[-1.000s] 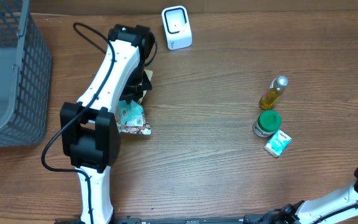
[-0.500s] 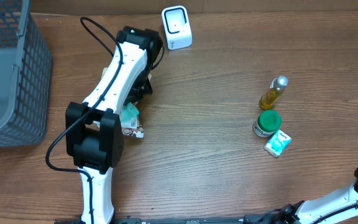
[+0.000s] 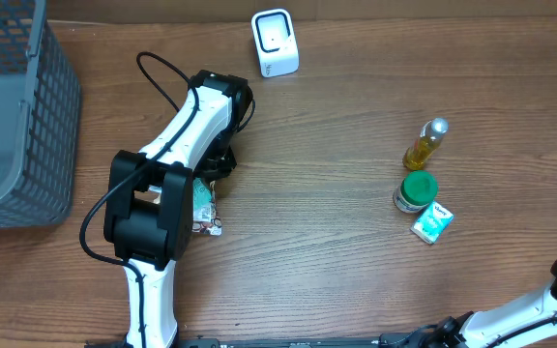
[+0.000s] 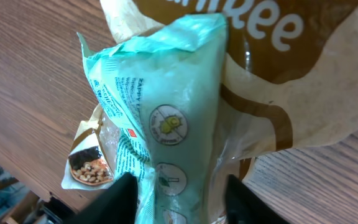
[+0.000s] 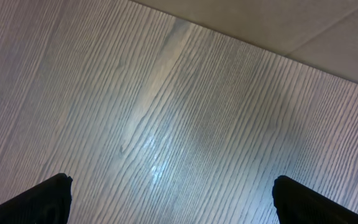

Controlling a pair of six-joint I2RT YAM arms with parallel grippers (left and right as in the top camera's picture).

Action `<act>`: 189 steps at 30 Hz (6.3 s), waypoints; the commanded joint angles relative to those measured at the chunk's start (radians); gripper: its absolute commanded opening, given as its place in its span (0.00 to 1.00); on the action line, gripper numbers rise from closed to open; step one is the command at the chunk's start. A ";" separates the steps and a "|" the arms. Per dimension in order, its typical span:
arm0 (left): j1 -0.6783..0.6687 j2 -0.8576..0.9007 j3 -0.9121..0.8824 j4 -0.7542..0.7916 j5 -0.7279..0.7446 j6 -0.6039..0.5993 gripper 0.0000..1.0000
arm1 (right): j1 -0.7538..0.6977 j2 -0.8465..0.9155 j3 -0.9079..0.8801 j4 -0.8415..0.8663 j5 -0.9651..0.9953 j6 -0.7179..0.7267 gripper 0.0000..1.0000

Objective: Scan the item barcode
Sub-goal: 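Lift the mint-green packet toward the white scanner, then set the mint-green packet down on the table and release it, then lower the left gripper onto the mint-green packet and grasp it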

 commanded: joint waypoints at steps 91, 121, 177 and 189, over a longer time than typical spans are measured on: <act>-0.380 0.001 0.023 0.328 0.196 0.588 0.05 | -0.001 -0.014 0.010 0.003 0.006 0.000 1.00; -0.294 -0.269 0.220 0.205 0.270 0.548 0.99 | -0.001 -0.014 0.010 0.003 0.006 0.000 1.00; -0.206 -0.332 -0.267 0.393 0.368 0.403 0.34 | -0.001 -0.014 0.010 0.003 0.006 0.000 1.00; -0.262 -0.243 -0.267 0.445 0.374 0.401 0.37 | -0.001 -0.014 0.010 0.003 0.006 0.000 1.00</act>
